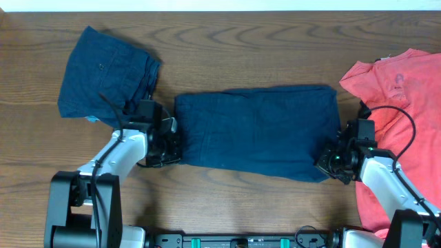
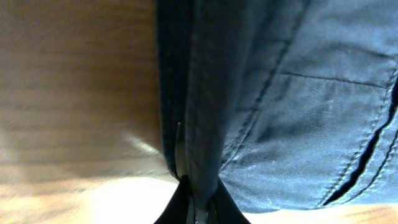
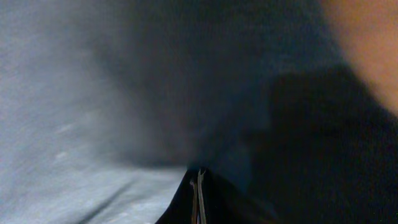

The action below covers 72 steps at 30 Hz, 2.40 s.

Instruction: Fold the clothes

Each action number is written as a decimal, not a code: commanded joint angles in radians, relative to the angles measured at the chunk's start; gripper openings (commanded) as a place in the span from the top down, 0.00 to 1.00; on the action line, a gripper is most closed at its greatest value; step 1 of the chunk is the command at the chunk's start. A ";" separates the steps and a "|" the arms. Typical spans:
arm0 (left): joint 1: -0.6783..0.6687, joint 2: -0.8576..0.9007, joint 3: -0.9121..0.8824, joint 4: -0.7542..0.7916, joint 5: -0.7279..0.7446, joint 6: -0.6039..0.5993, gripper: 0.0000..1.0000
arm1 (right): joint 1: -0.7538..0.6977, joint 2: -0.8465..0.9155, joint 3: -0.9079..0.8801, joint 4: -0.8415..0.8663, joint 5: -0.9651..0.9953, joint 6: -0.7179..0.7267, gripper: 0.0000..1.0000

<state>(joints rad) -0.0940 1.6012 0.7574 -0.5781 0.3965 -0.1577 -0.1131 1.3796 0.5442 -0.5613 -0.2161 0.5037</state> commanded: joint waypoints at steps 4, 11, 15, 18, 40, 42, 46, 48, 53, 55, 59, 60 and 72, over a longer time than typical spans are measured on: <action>0.100 -0.003 0.041 -0.082 -0.057 0.010 0.94 | -0.066 0.011 0.039 -0.067 0.152 0.068 0.99; 0.123 -0.070 0.153 -0.252 -0.037 0.037 0.51 | -0.063 -0.049 0.245 -0.169 -0.175 -0.240 0.83; 0.123 -0.124 0.220 -0.323 0.019 0.049 0.44 | -0.058 -0.075 0.334 -0.182 -0.412 -0.319 0.81; 0.122 -0.172 0.240 -0.287 0.128 0.049 0.41 | -0.031 -0.076 0.342 -0.164 -0.503 -0.319 0.82; -0.309 0.257 0.202 0.063 0.120 0.018 0.94 | 0.364 0.397 0.253 0.094 -0.005 -0.105 0.98; -0.281 0.267 0.202 0.040 0.068 -0.001 0.94 | 0.323 0.410 0.253 0.052 0.100 -0.026 0.99; -0.194 0.261 0.202 -0.008 0.001 0.004 0.94 | 0.209 0.398 0.254 -0.019 0.156 0.026 0.99; -0.147 0.259 0.202 -0.024 0.002 0.026 0.94 | 0.157 0.382 0.254 -0.037 0.140 -0.001 0.98; -0.058 0.244 0.215 -0.049 0.076 0.042 0.94 | 0.062 0.291 0.256 -0.078 0.025 -0.121 0.97; -0.040 0.219 0.237 -0.072 0.159 0.056 0.94 | 0.042 0.236 0.267 -0.092 -0.101 -0.207 0.98; -0.052 0.135 0.281 -0.057 0.268 0.055 0.94 | 0.052 0.093 0.301 -0.088 -0.461 -0.398 0.99; -0.060 0.116 0.289 -0.042 0.280 0.055 0.94 | 0.064 0.056 0.307 -0.074 -0.500 -0.397 0.98; -0.212 0.128 0.293 0.276 0.230 0.021 0.93 | 0.320 0.073 0.306 0.262 -0.297 -0.163 0.95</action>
<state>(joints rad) -0.2783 1.6829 1.0462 -0.3126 0.6693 -0.1314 0.1566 1.3918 0.8448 -0.3210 -0.6029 0.2497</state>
